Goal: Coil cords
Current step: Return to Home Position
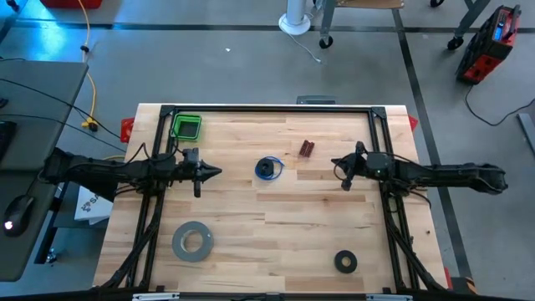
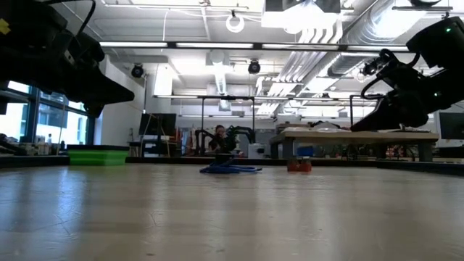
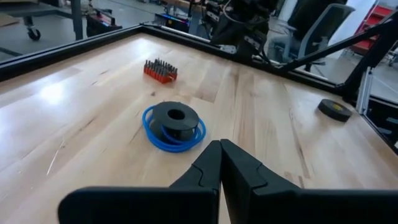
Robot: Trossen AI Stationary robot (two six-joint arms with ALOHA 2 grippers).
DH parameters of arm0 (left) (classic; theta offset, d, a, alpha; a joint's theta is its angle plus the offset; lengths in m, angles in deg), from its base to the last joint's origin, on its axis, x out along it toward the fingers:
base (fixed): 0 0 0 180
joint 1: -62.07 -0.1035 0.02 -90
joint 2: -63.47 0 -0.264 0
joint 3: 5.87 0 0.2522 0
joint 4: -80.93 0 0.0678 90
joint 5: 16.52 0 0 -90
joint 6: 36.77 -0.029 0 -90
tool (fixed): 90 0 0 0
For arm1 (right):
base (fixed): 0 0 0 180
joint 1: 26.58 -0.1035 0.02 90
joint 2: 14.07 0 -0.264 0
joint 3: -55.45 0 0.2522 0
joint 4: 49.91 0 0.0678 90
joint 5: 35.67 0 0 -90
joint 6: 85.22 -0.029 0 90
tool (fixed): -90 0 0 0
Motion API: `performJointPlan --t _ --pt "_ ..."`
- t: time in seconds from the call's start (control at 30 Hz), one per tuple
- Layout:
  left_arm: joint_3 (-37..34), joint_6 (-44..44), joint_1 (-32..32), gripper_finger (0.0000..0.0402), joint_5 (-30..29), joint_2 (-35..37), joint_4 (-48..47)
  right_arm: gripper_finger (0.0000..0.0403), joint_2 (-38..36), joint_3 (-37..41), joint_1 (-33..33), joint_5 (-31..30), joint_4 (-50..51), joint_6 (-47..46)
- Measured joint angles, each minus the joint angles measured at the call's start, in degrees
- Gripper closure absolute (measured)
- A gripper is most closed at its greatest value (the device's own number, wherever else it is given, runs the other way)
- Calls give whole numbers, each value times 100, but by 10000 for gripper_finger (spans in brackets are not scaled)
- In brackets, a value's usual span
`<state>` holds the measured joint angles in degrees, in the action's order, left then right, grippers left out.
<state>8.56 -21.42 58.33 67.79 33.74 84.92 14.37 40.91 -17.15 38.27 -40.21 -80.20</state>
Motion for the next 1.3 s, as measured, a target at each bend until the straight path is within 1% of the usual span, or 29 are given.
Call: performJointPlan --t 0.3,0.37,0.43,0.6,0.7,0.77,0.83,0.9,1.2,1.3 --pt "0 -2 0 401 0 7 -44 403 4 1 6 1 54 -47" --pt "0 0 2 401 -1 255 -288 403 -167 22 -11 7 118 -47" --pt "5 0 2 401 -2 662 -489 403 -563 22 -35 25 85 -47" --pt "7 -2 -7 401 -7 2177 -1615 402 -1965 22 -60 64 87 -49" --pt "11 35 -86 401 204 2719 -1693 402 -2851 22 -55 64 79 -49" --pt "9 65 -146 401 288 2947 -1721 402 -2841 21 -32 19 -221 -51" --pt "8 59 -198 401 346 2957 -1732 402 -2844 22 -67 -57 -172 -51" --pt "9 57 -195 401 373 2954 -1741 402 -2843 24 -123 -10 100 -47" --pt "7 55 -175 401 413 2959 -1744 402 -2843 24 -416 35 94 -49" --pt "7 55 -175 401 420 2959 -1745 402 -2845 24 -623 42 96 -49"
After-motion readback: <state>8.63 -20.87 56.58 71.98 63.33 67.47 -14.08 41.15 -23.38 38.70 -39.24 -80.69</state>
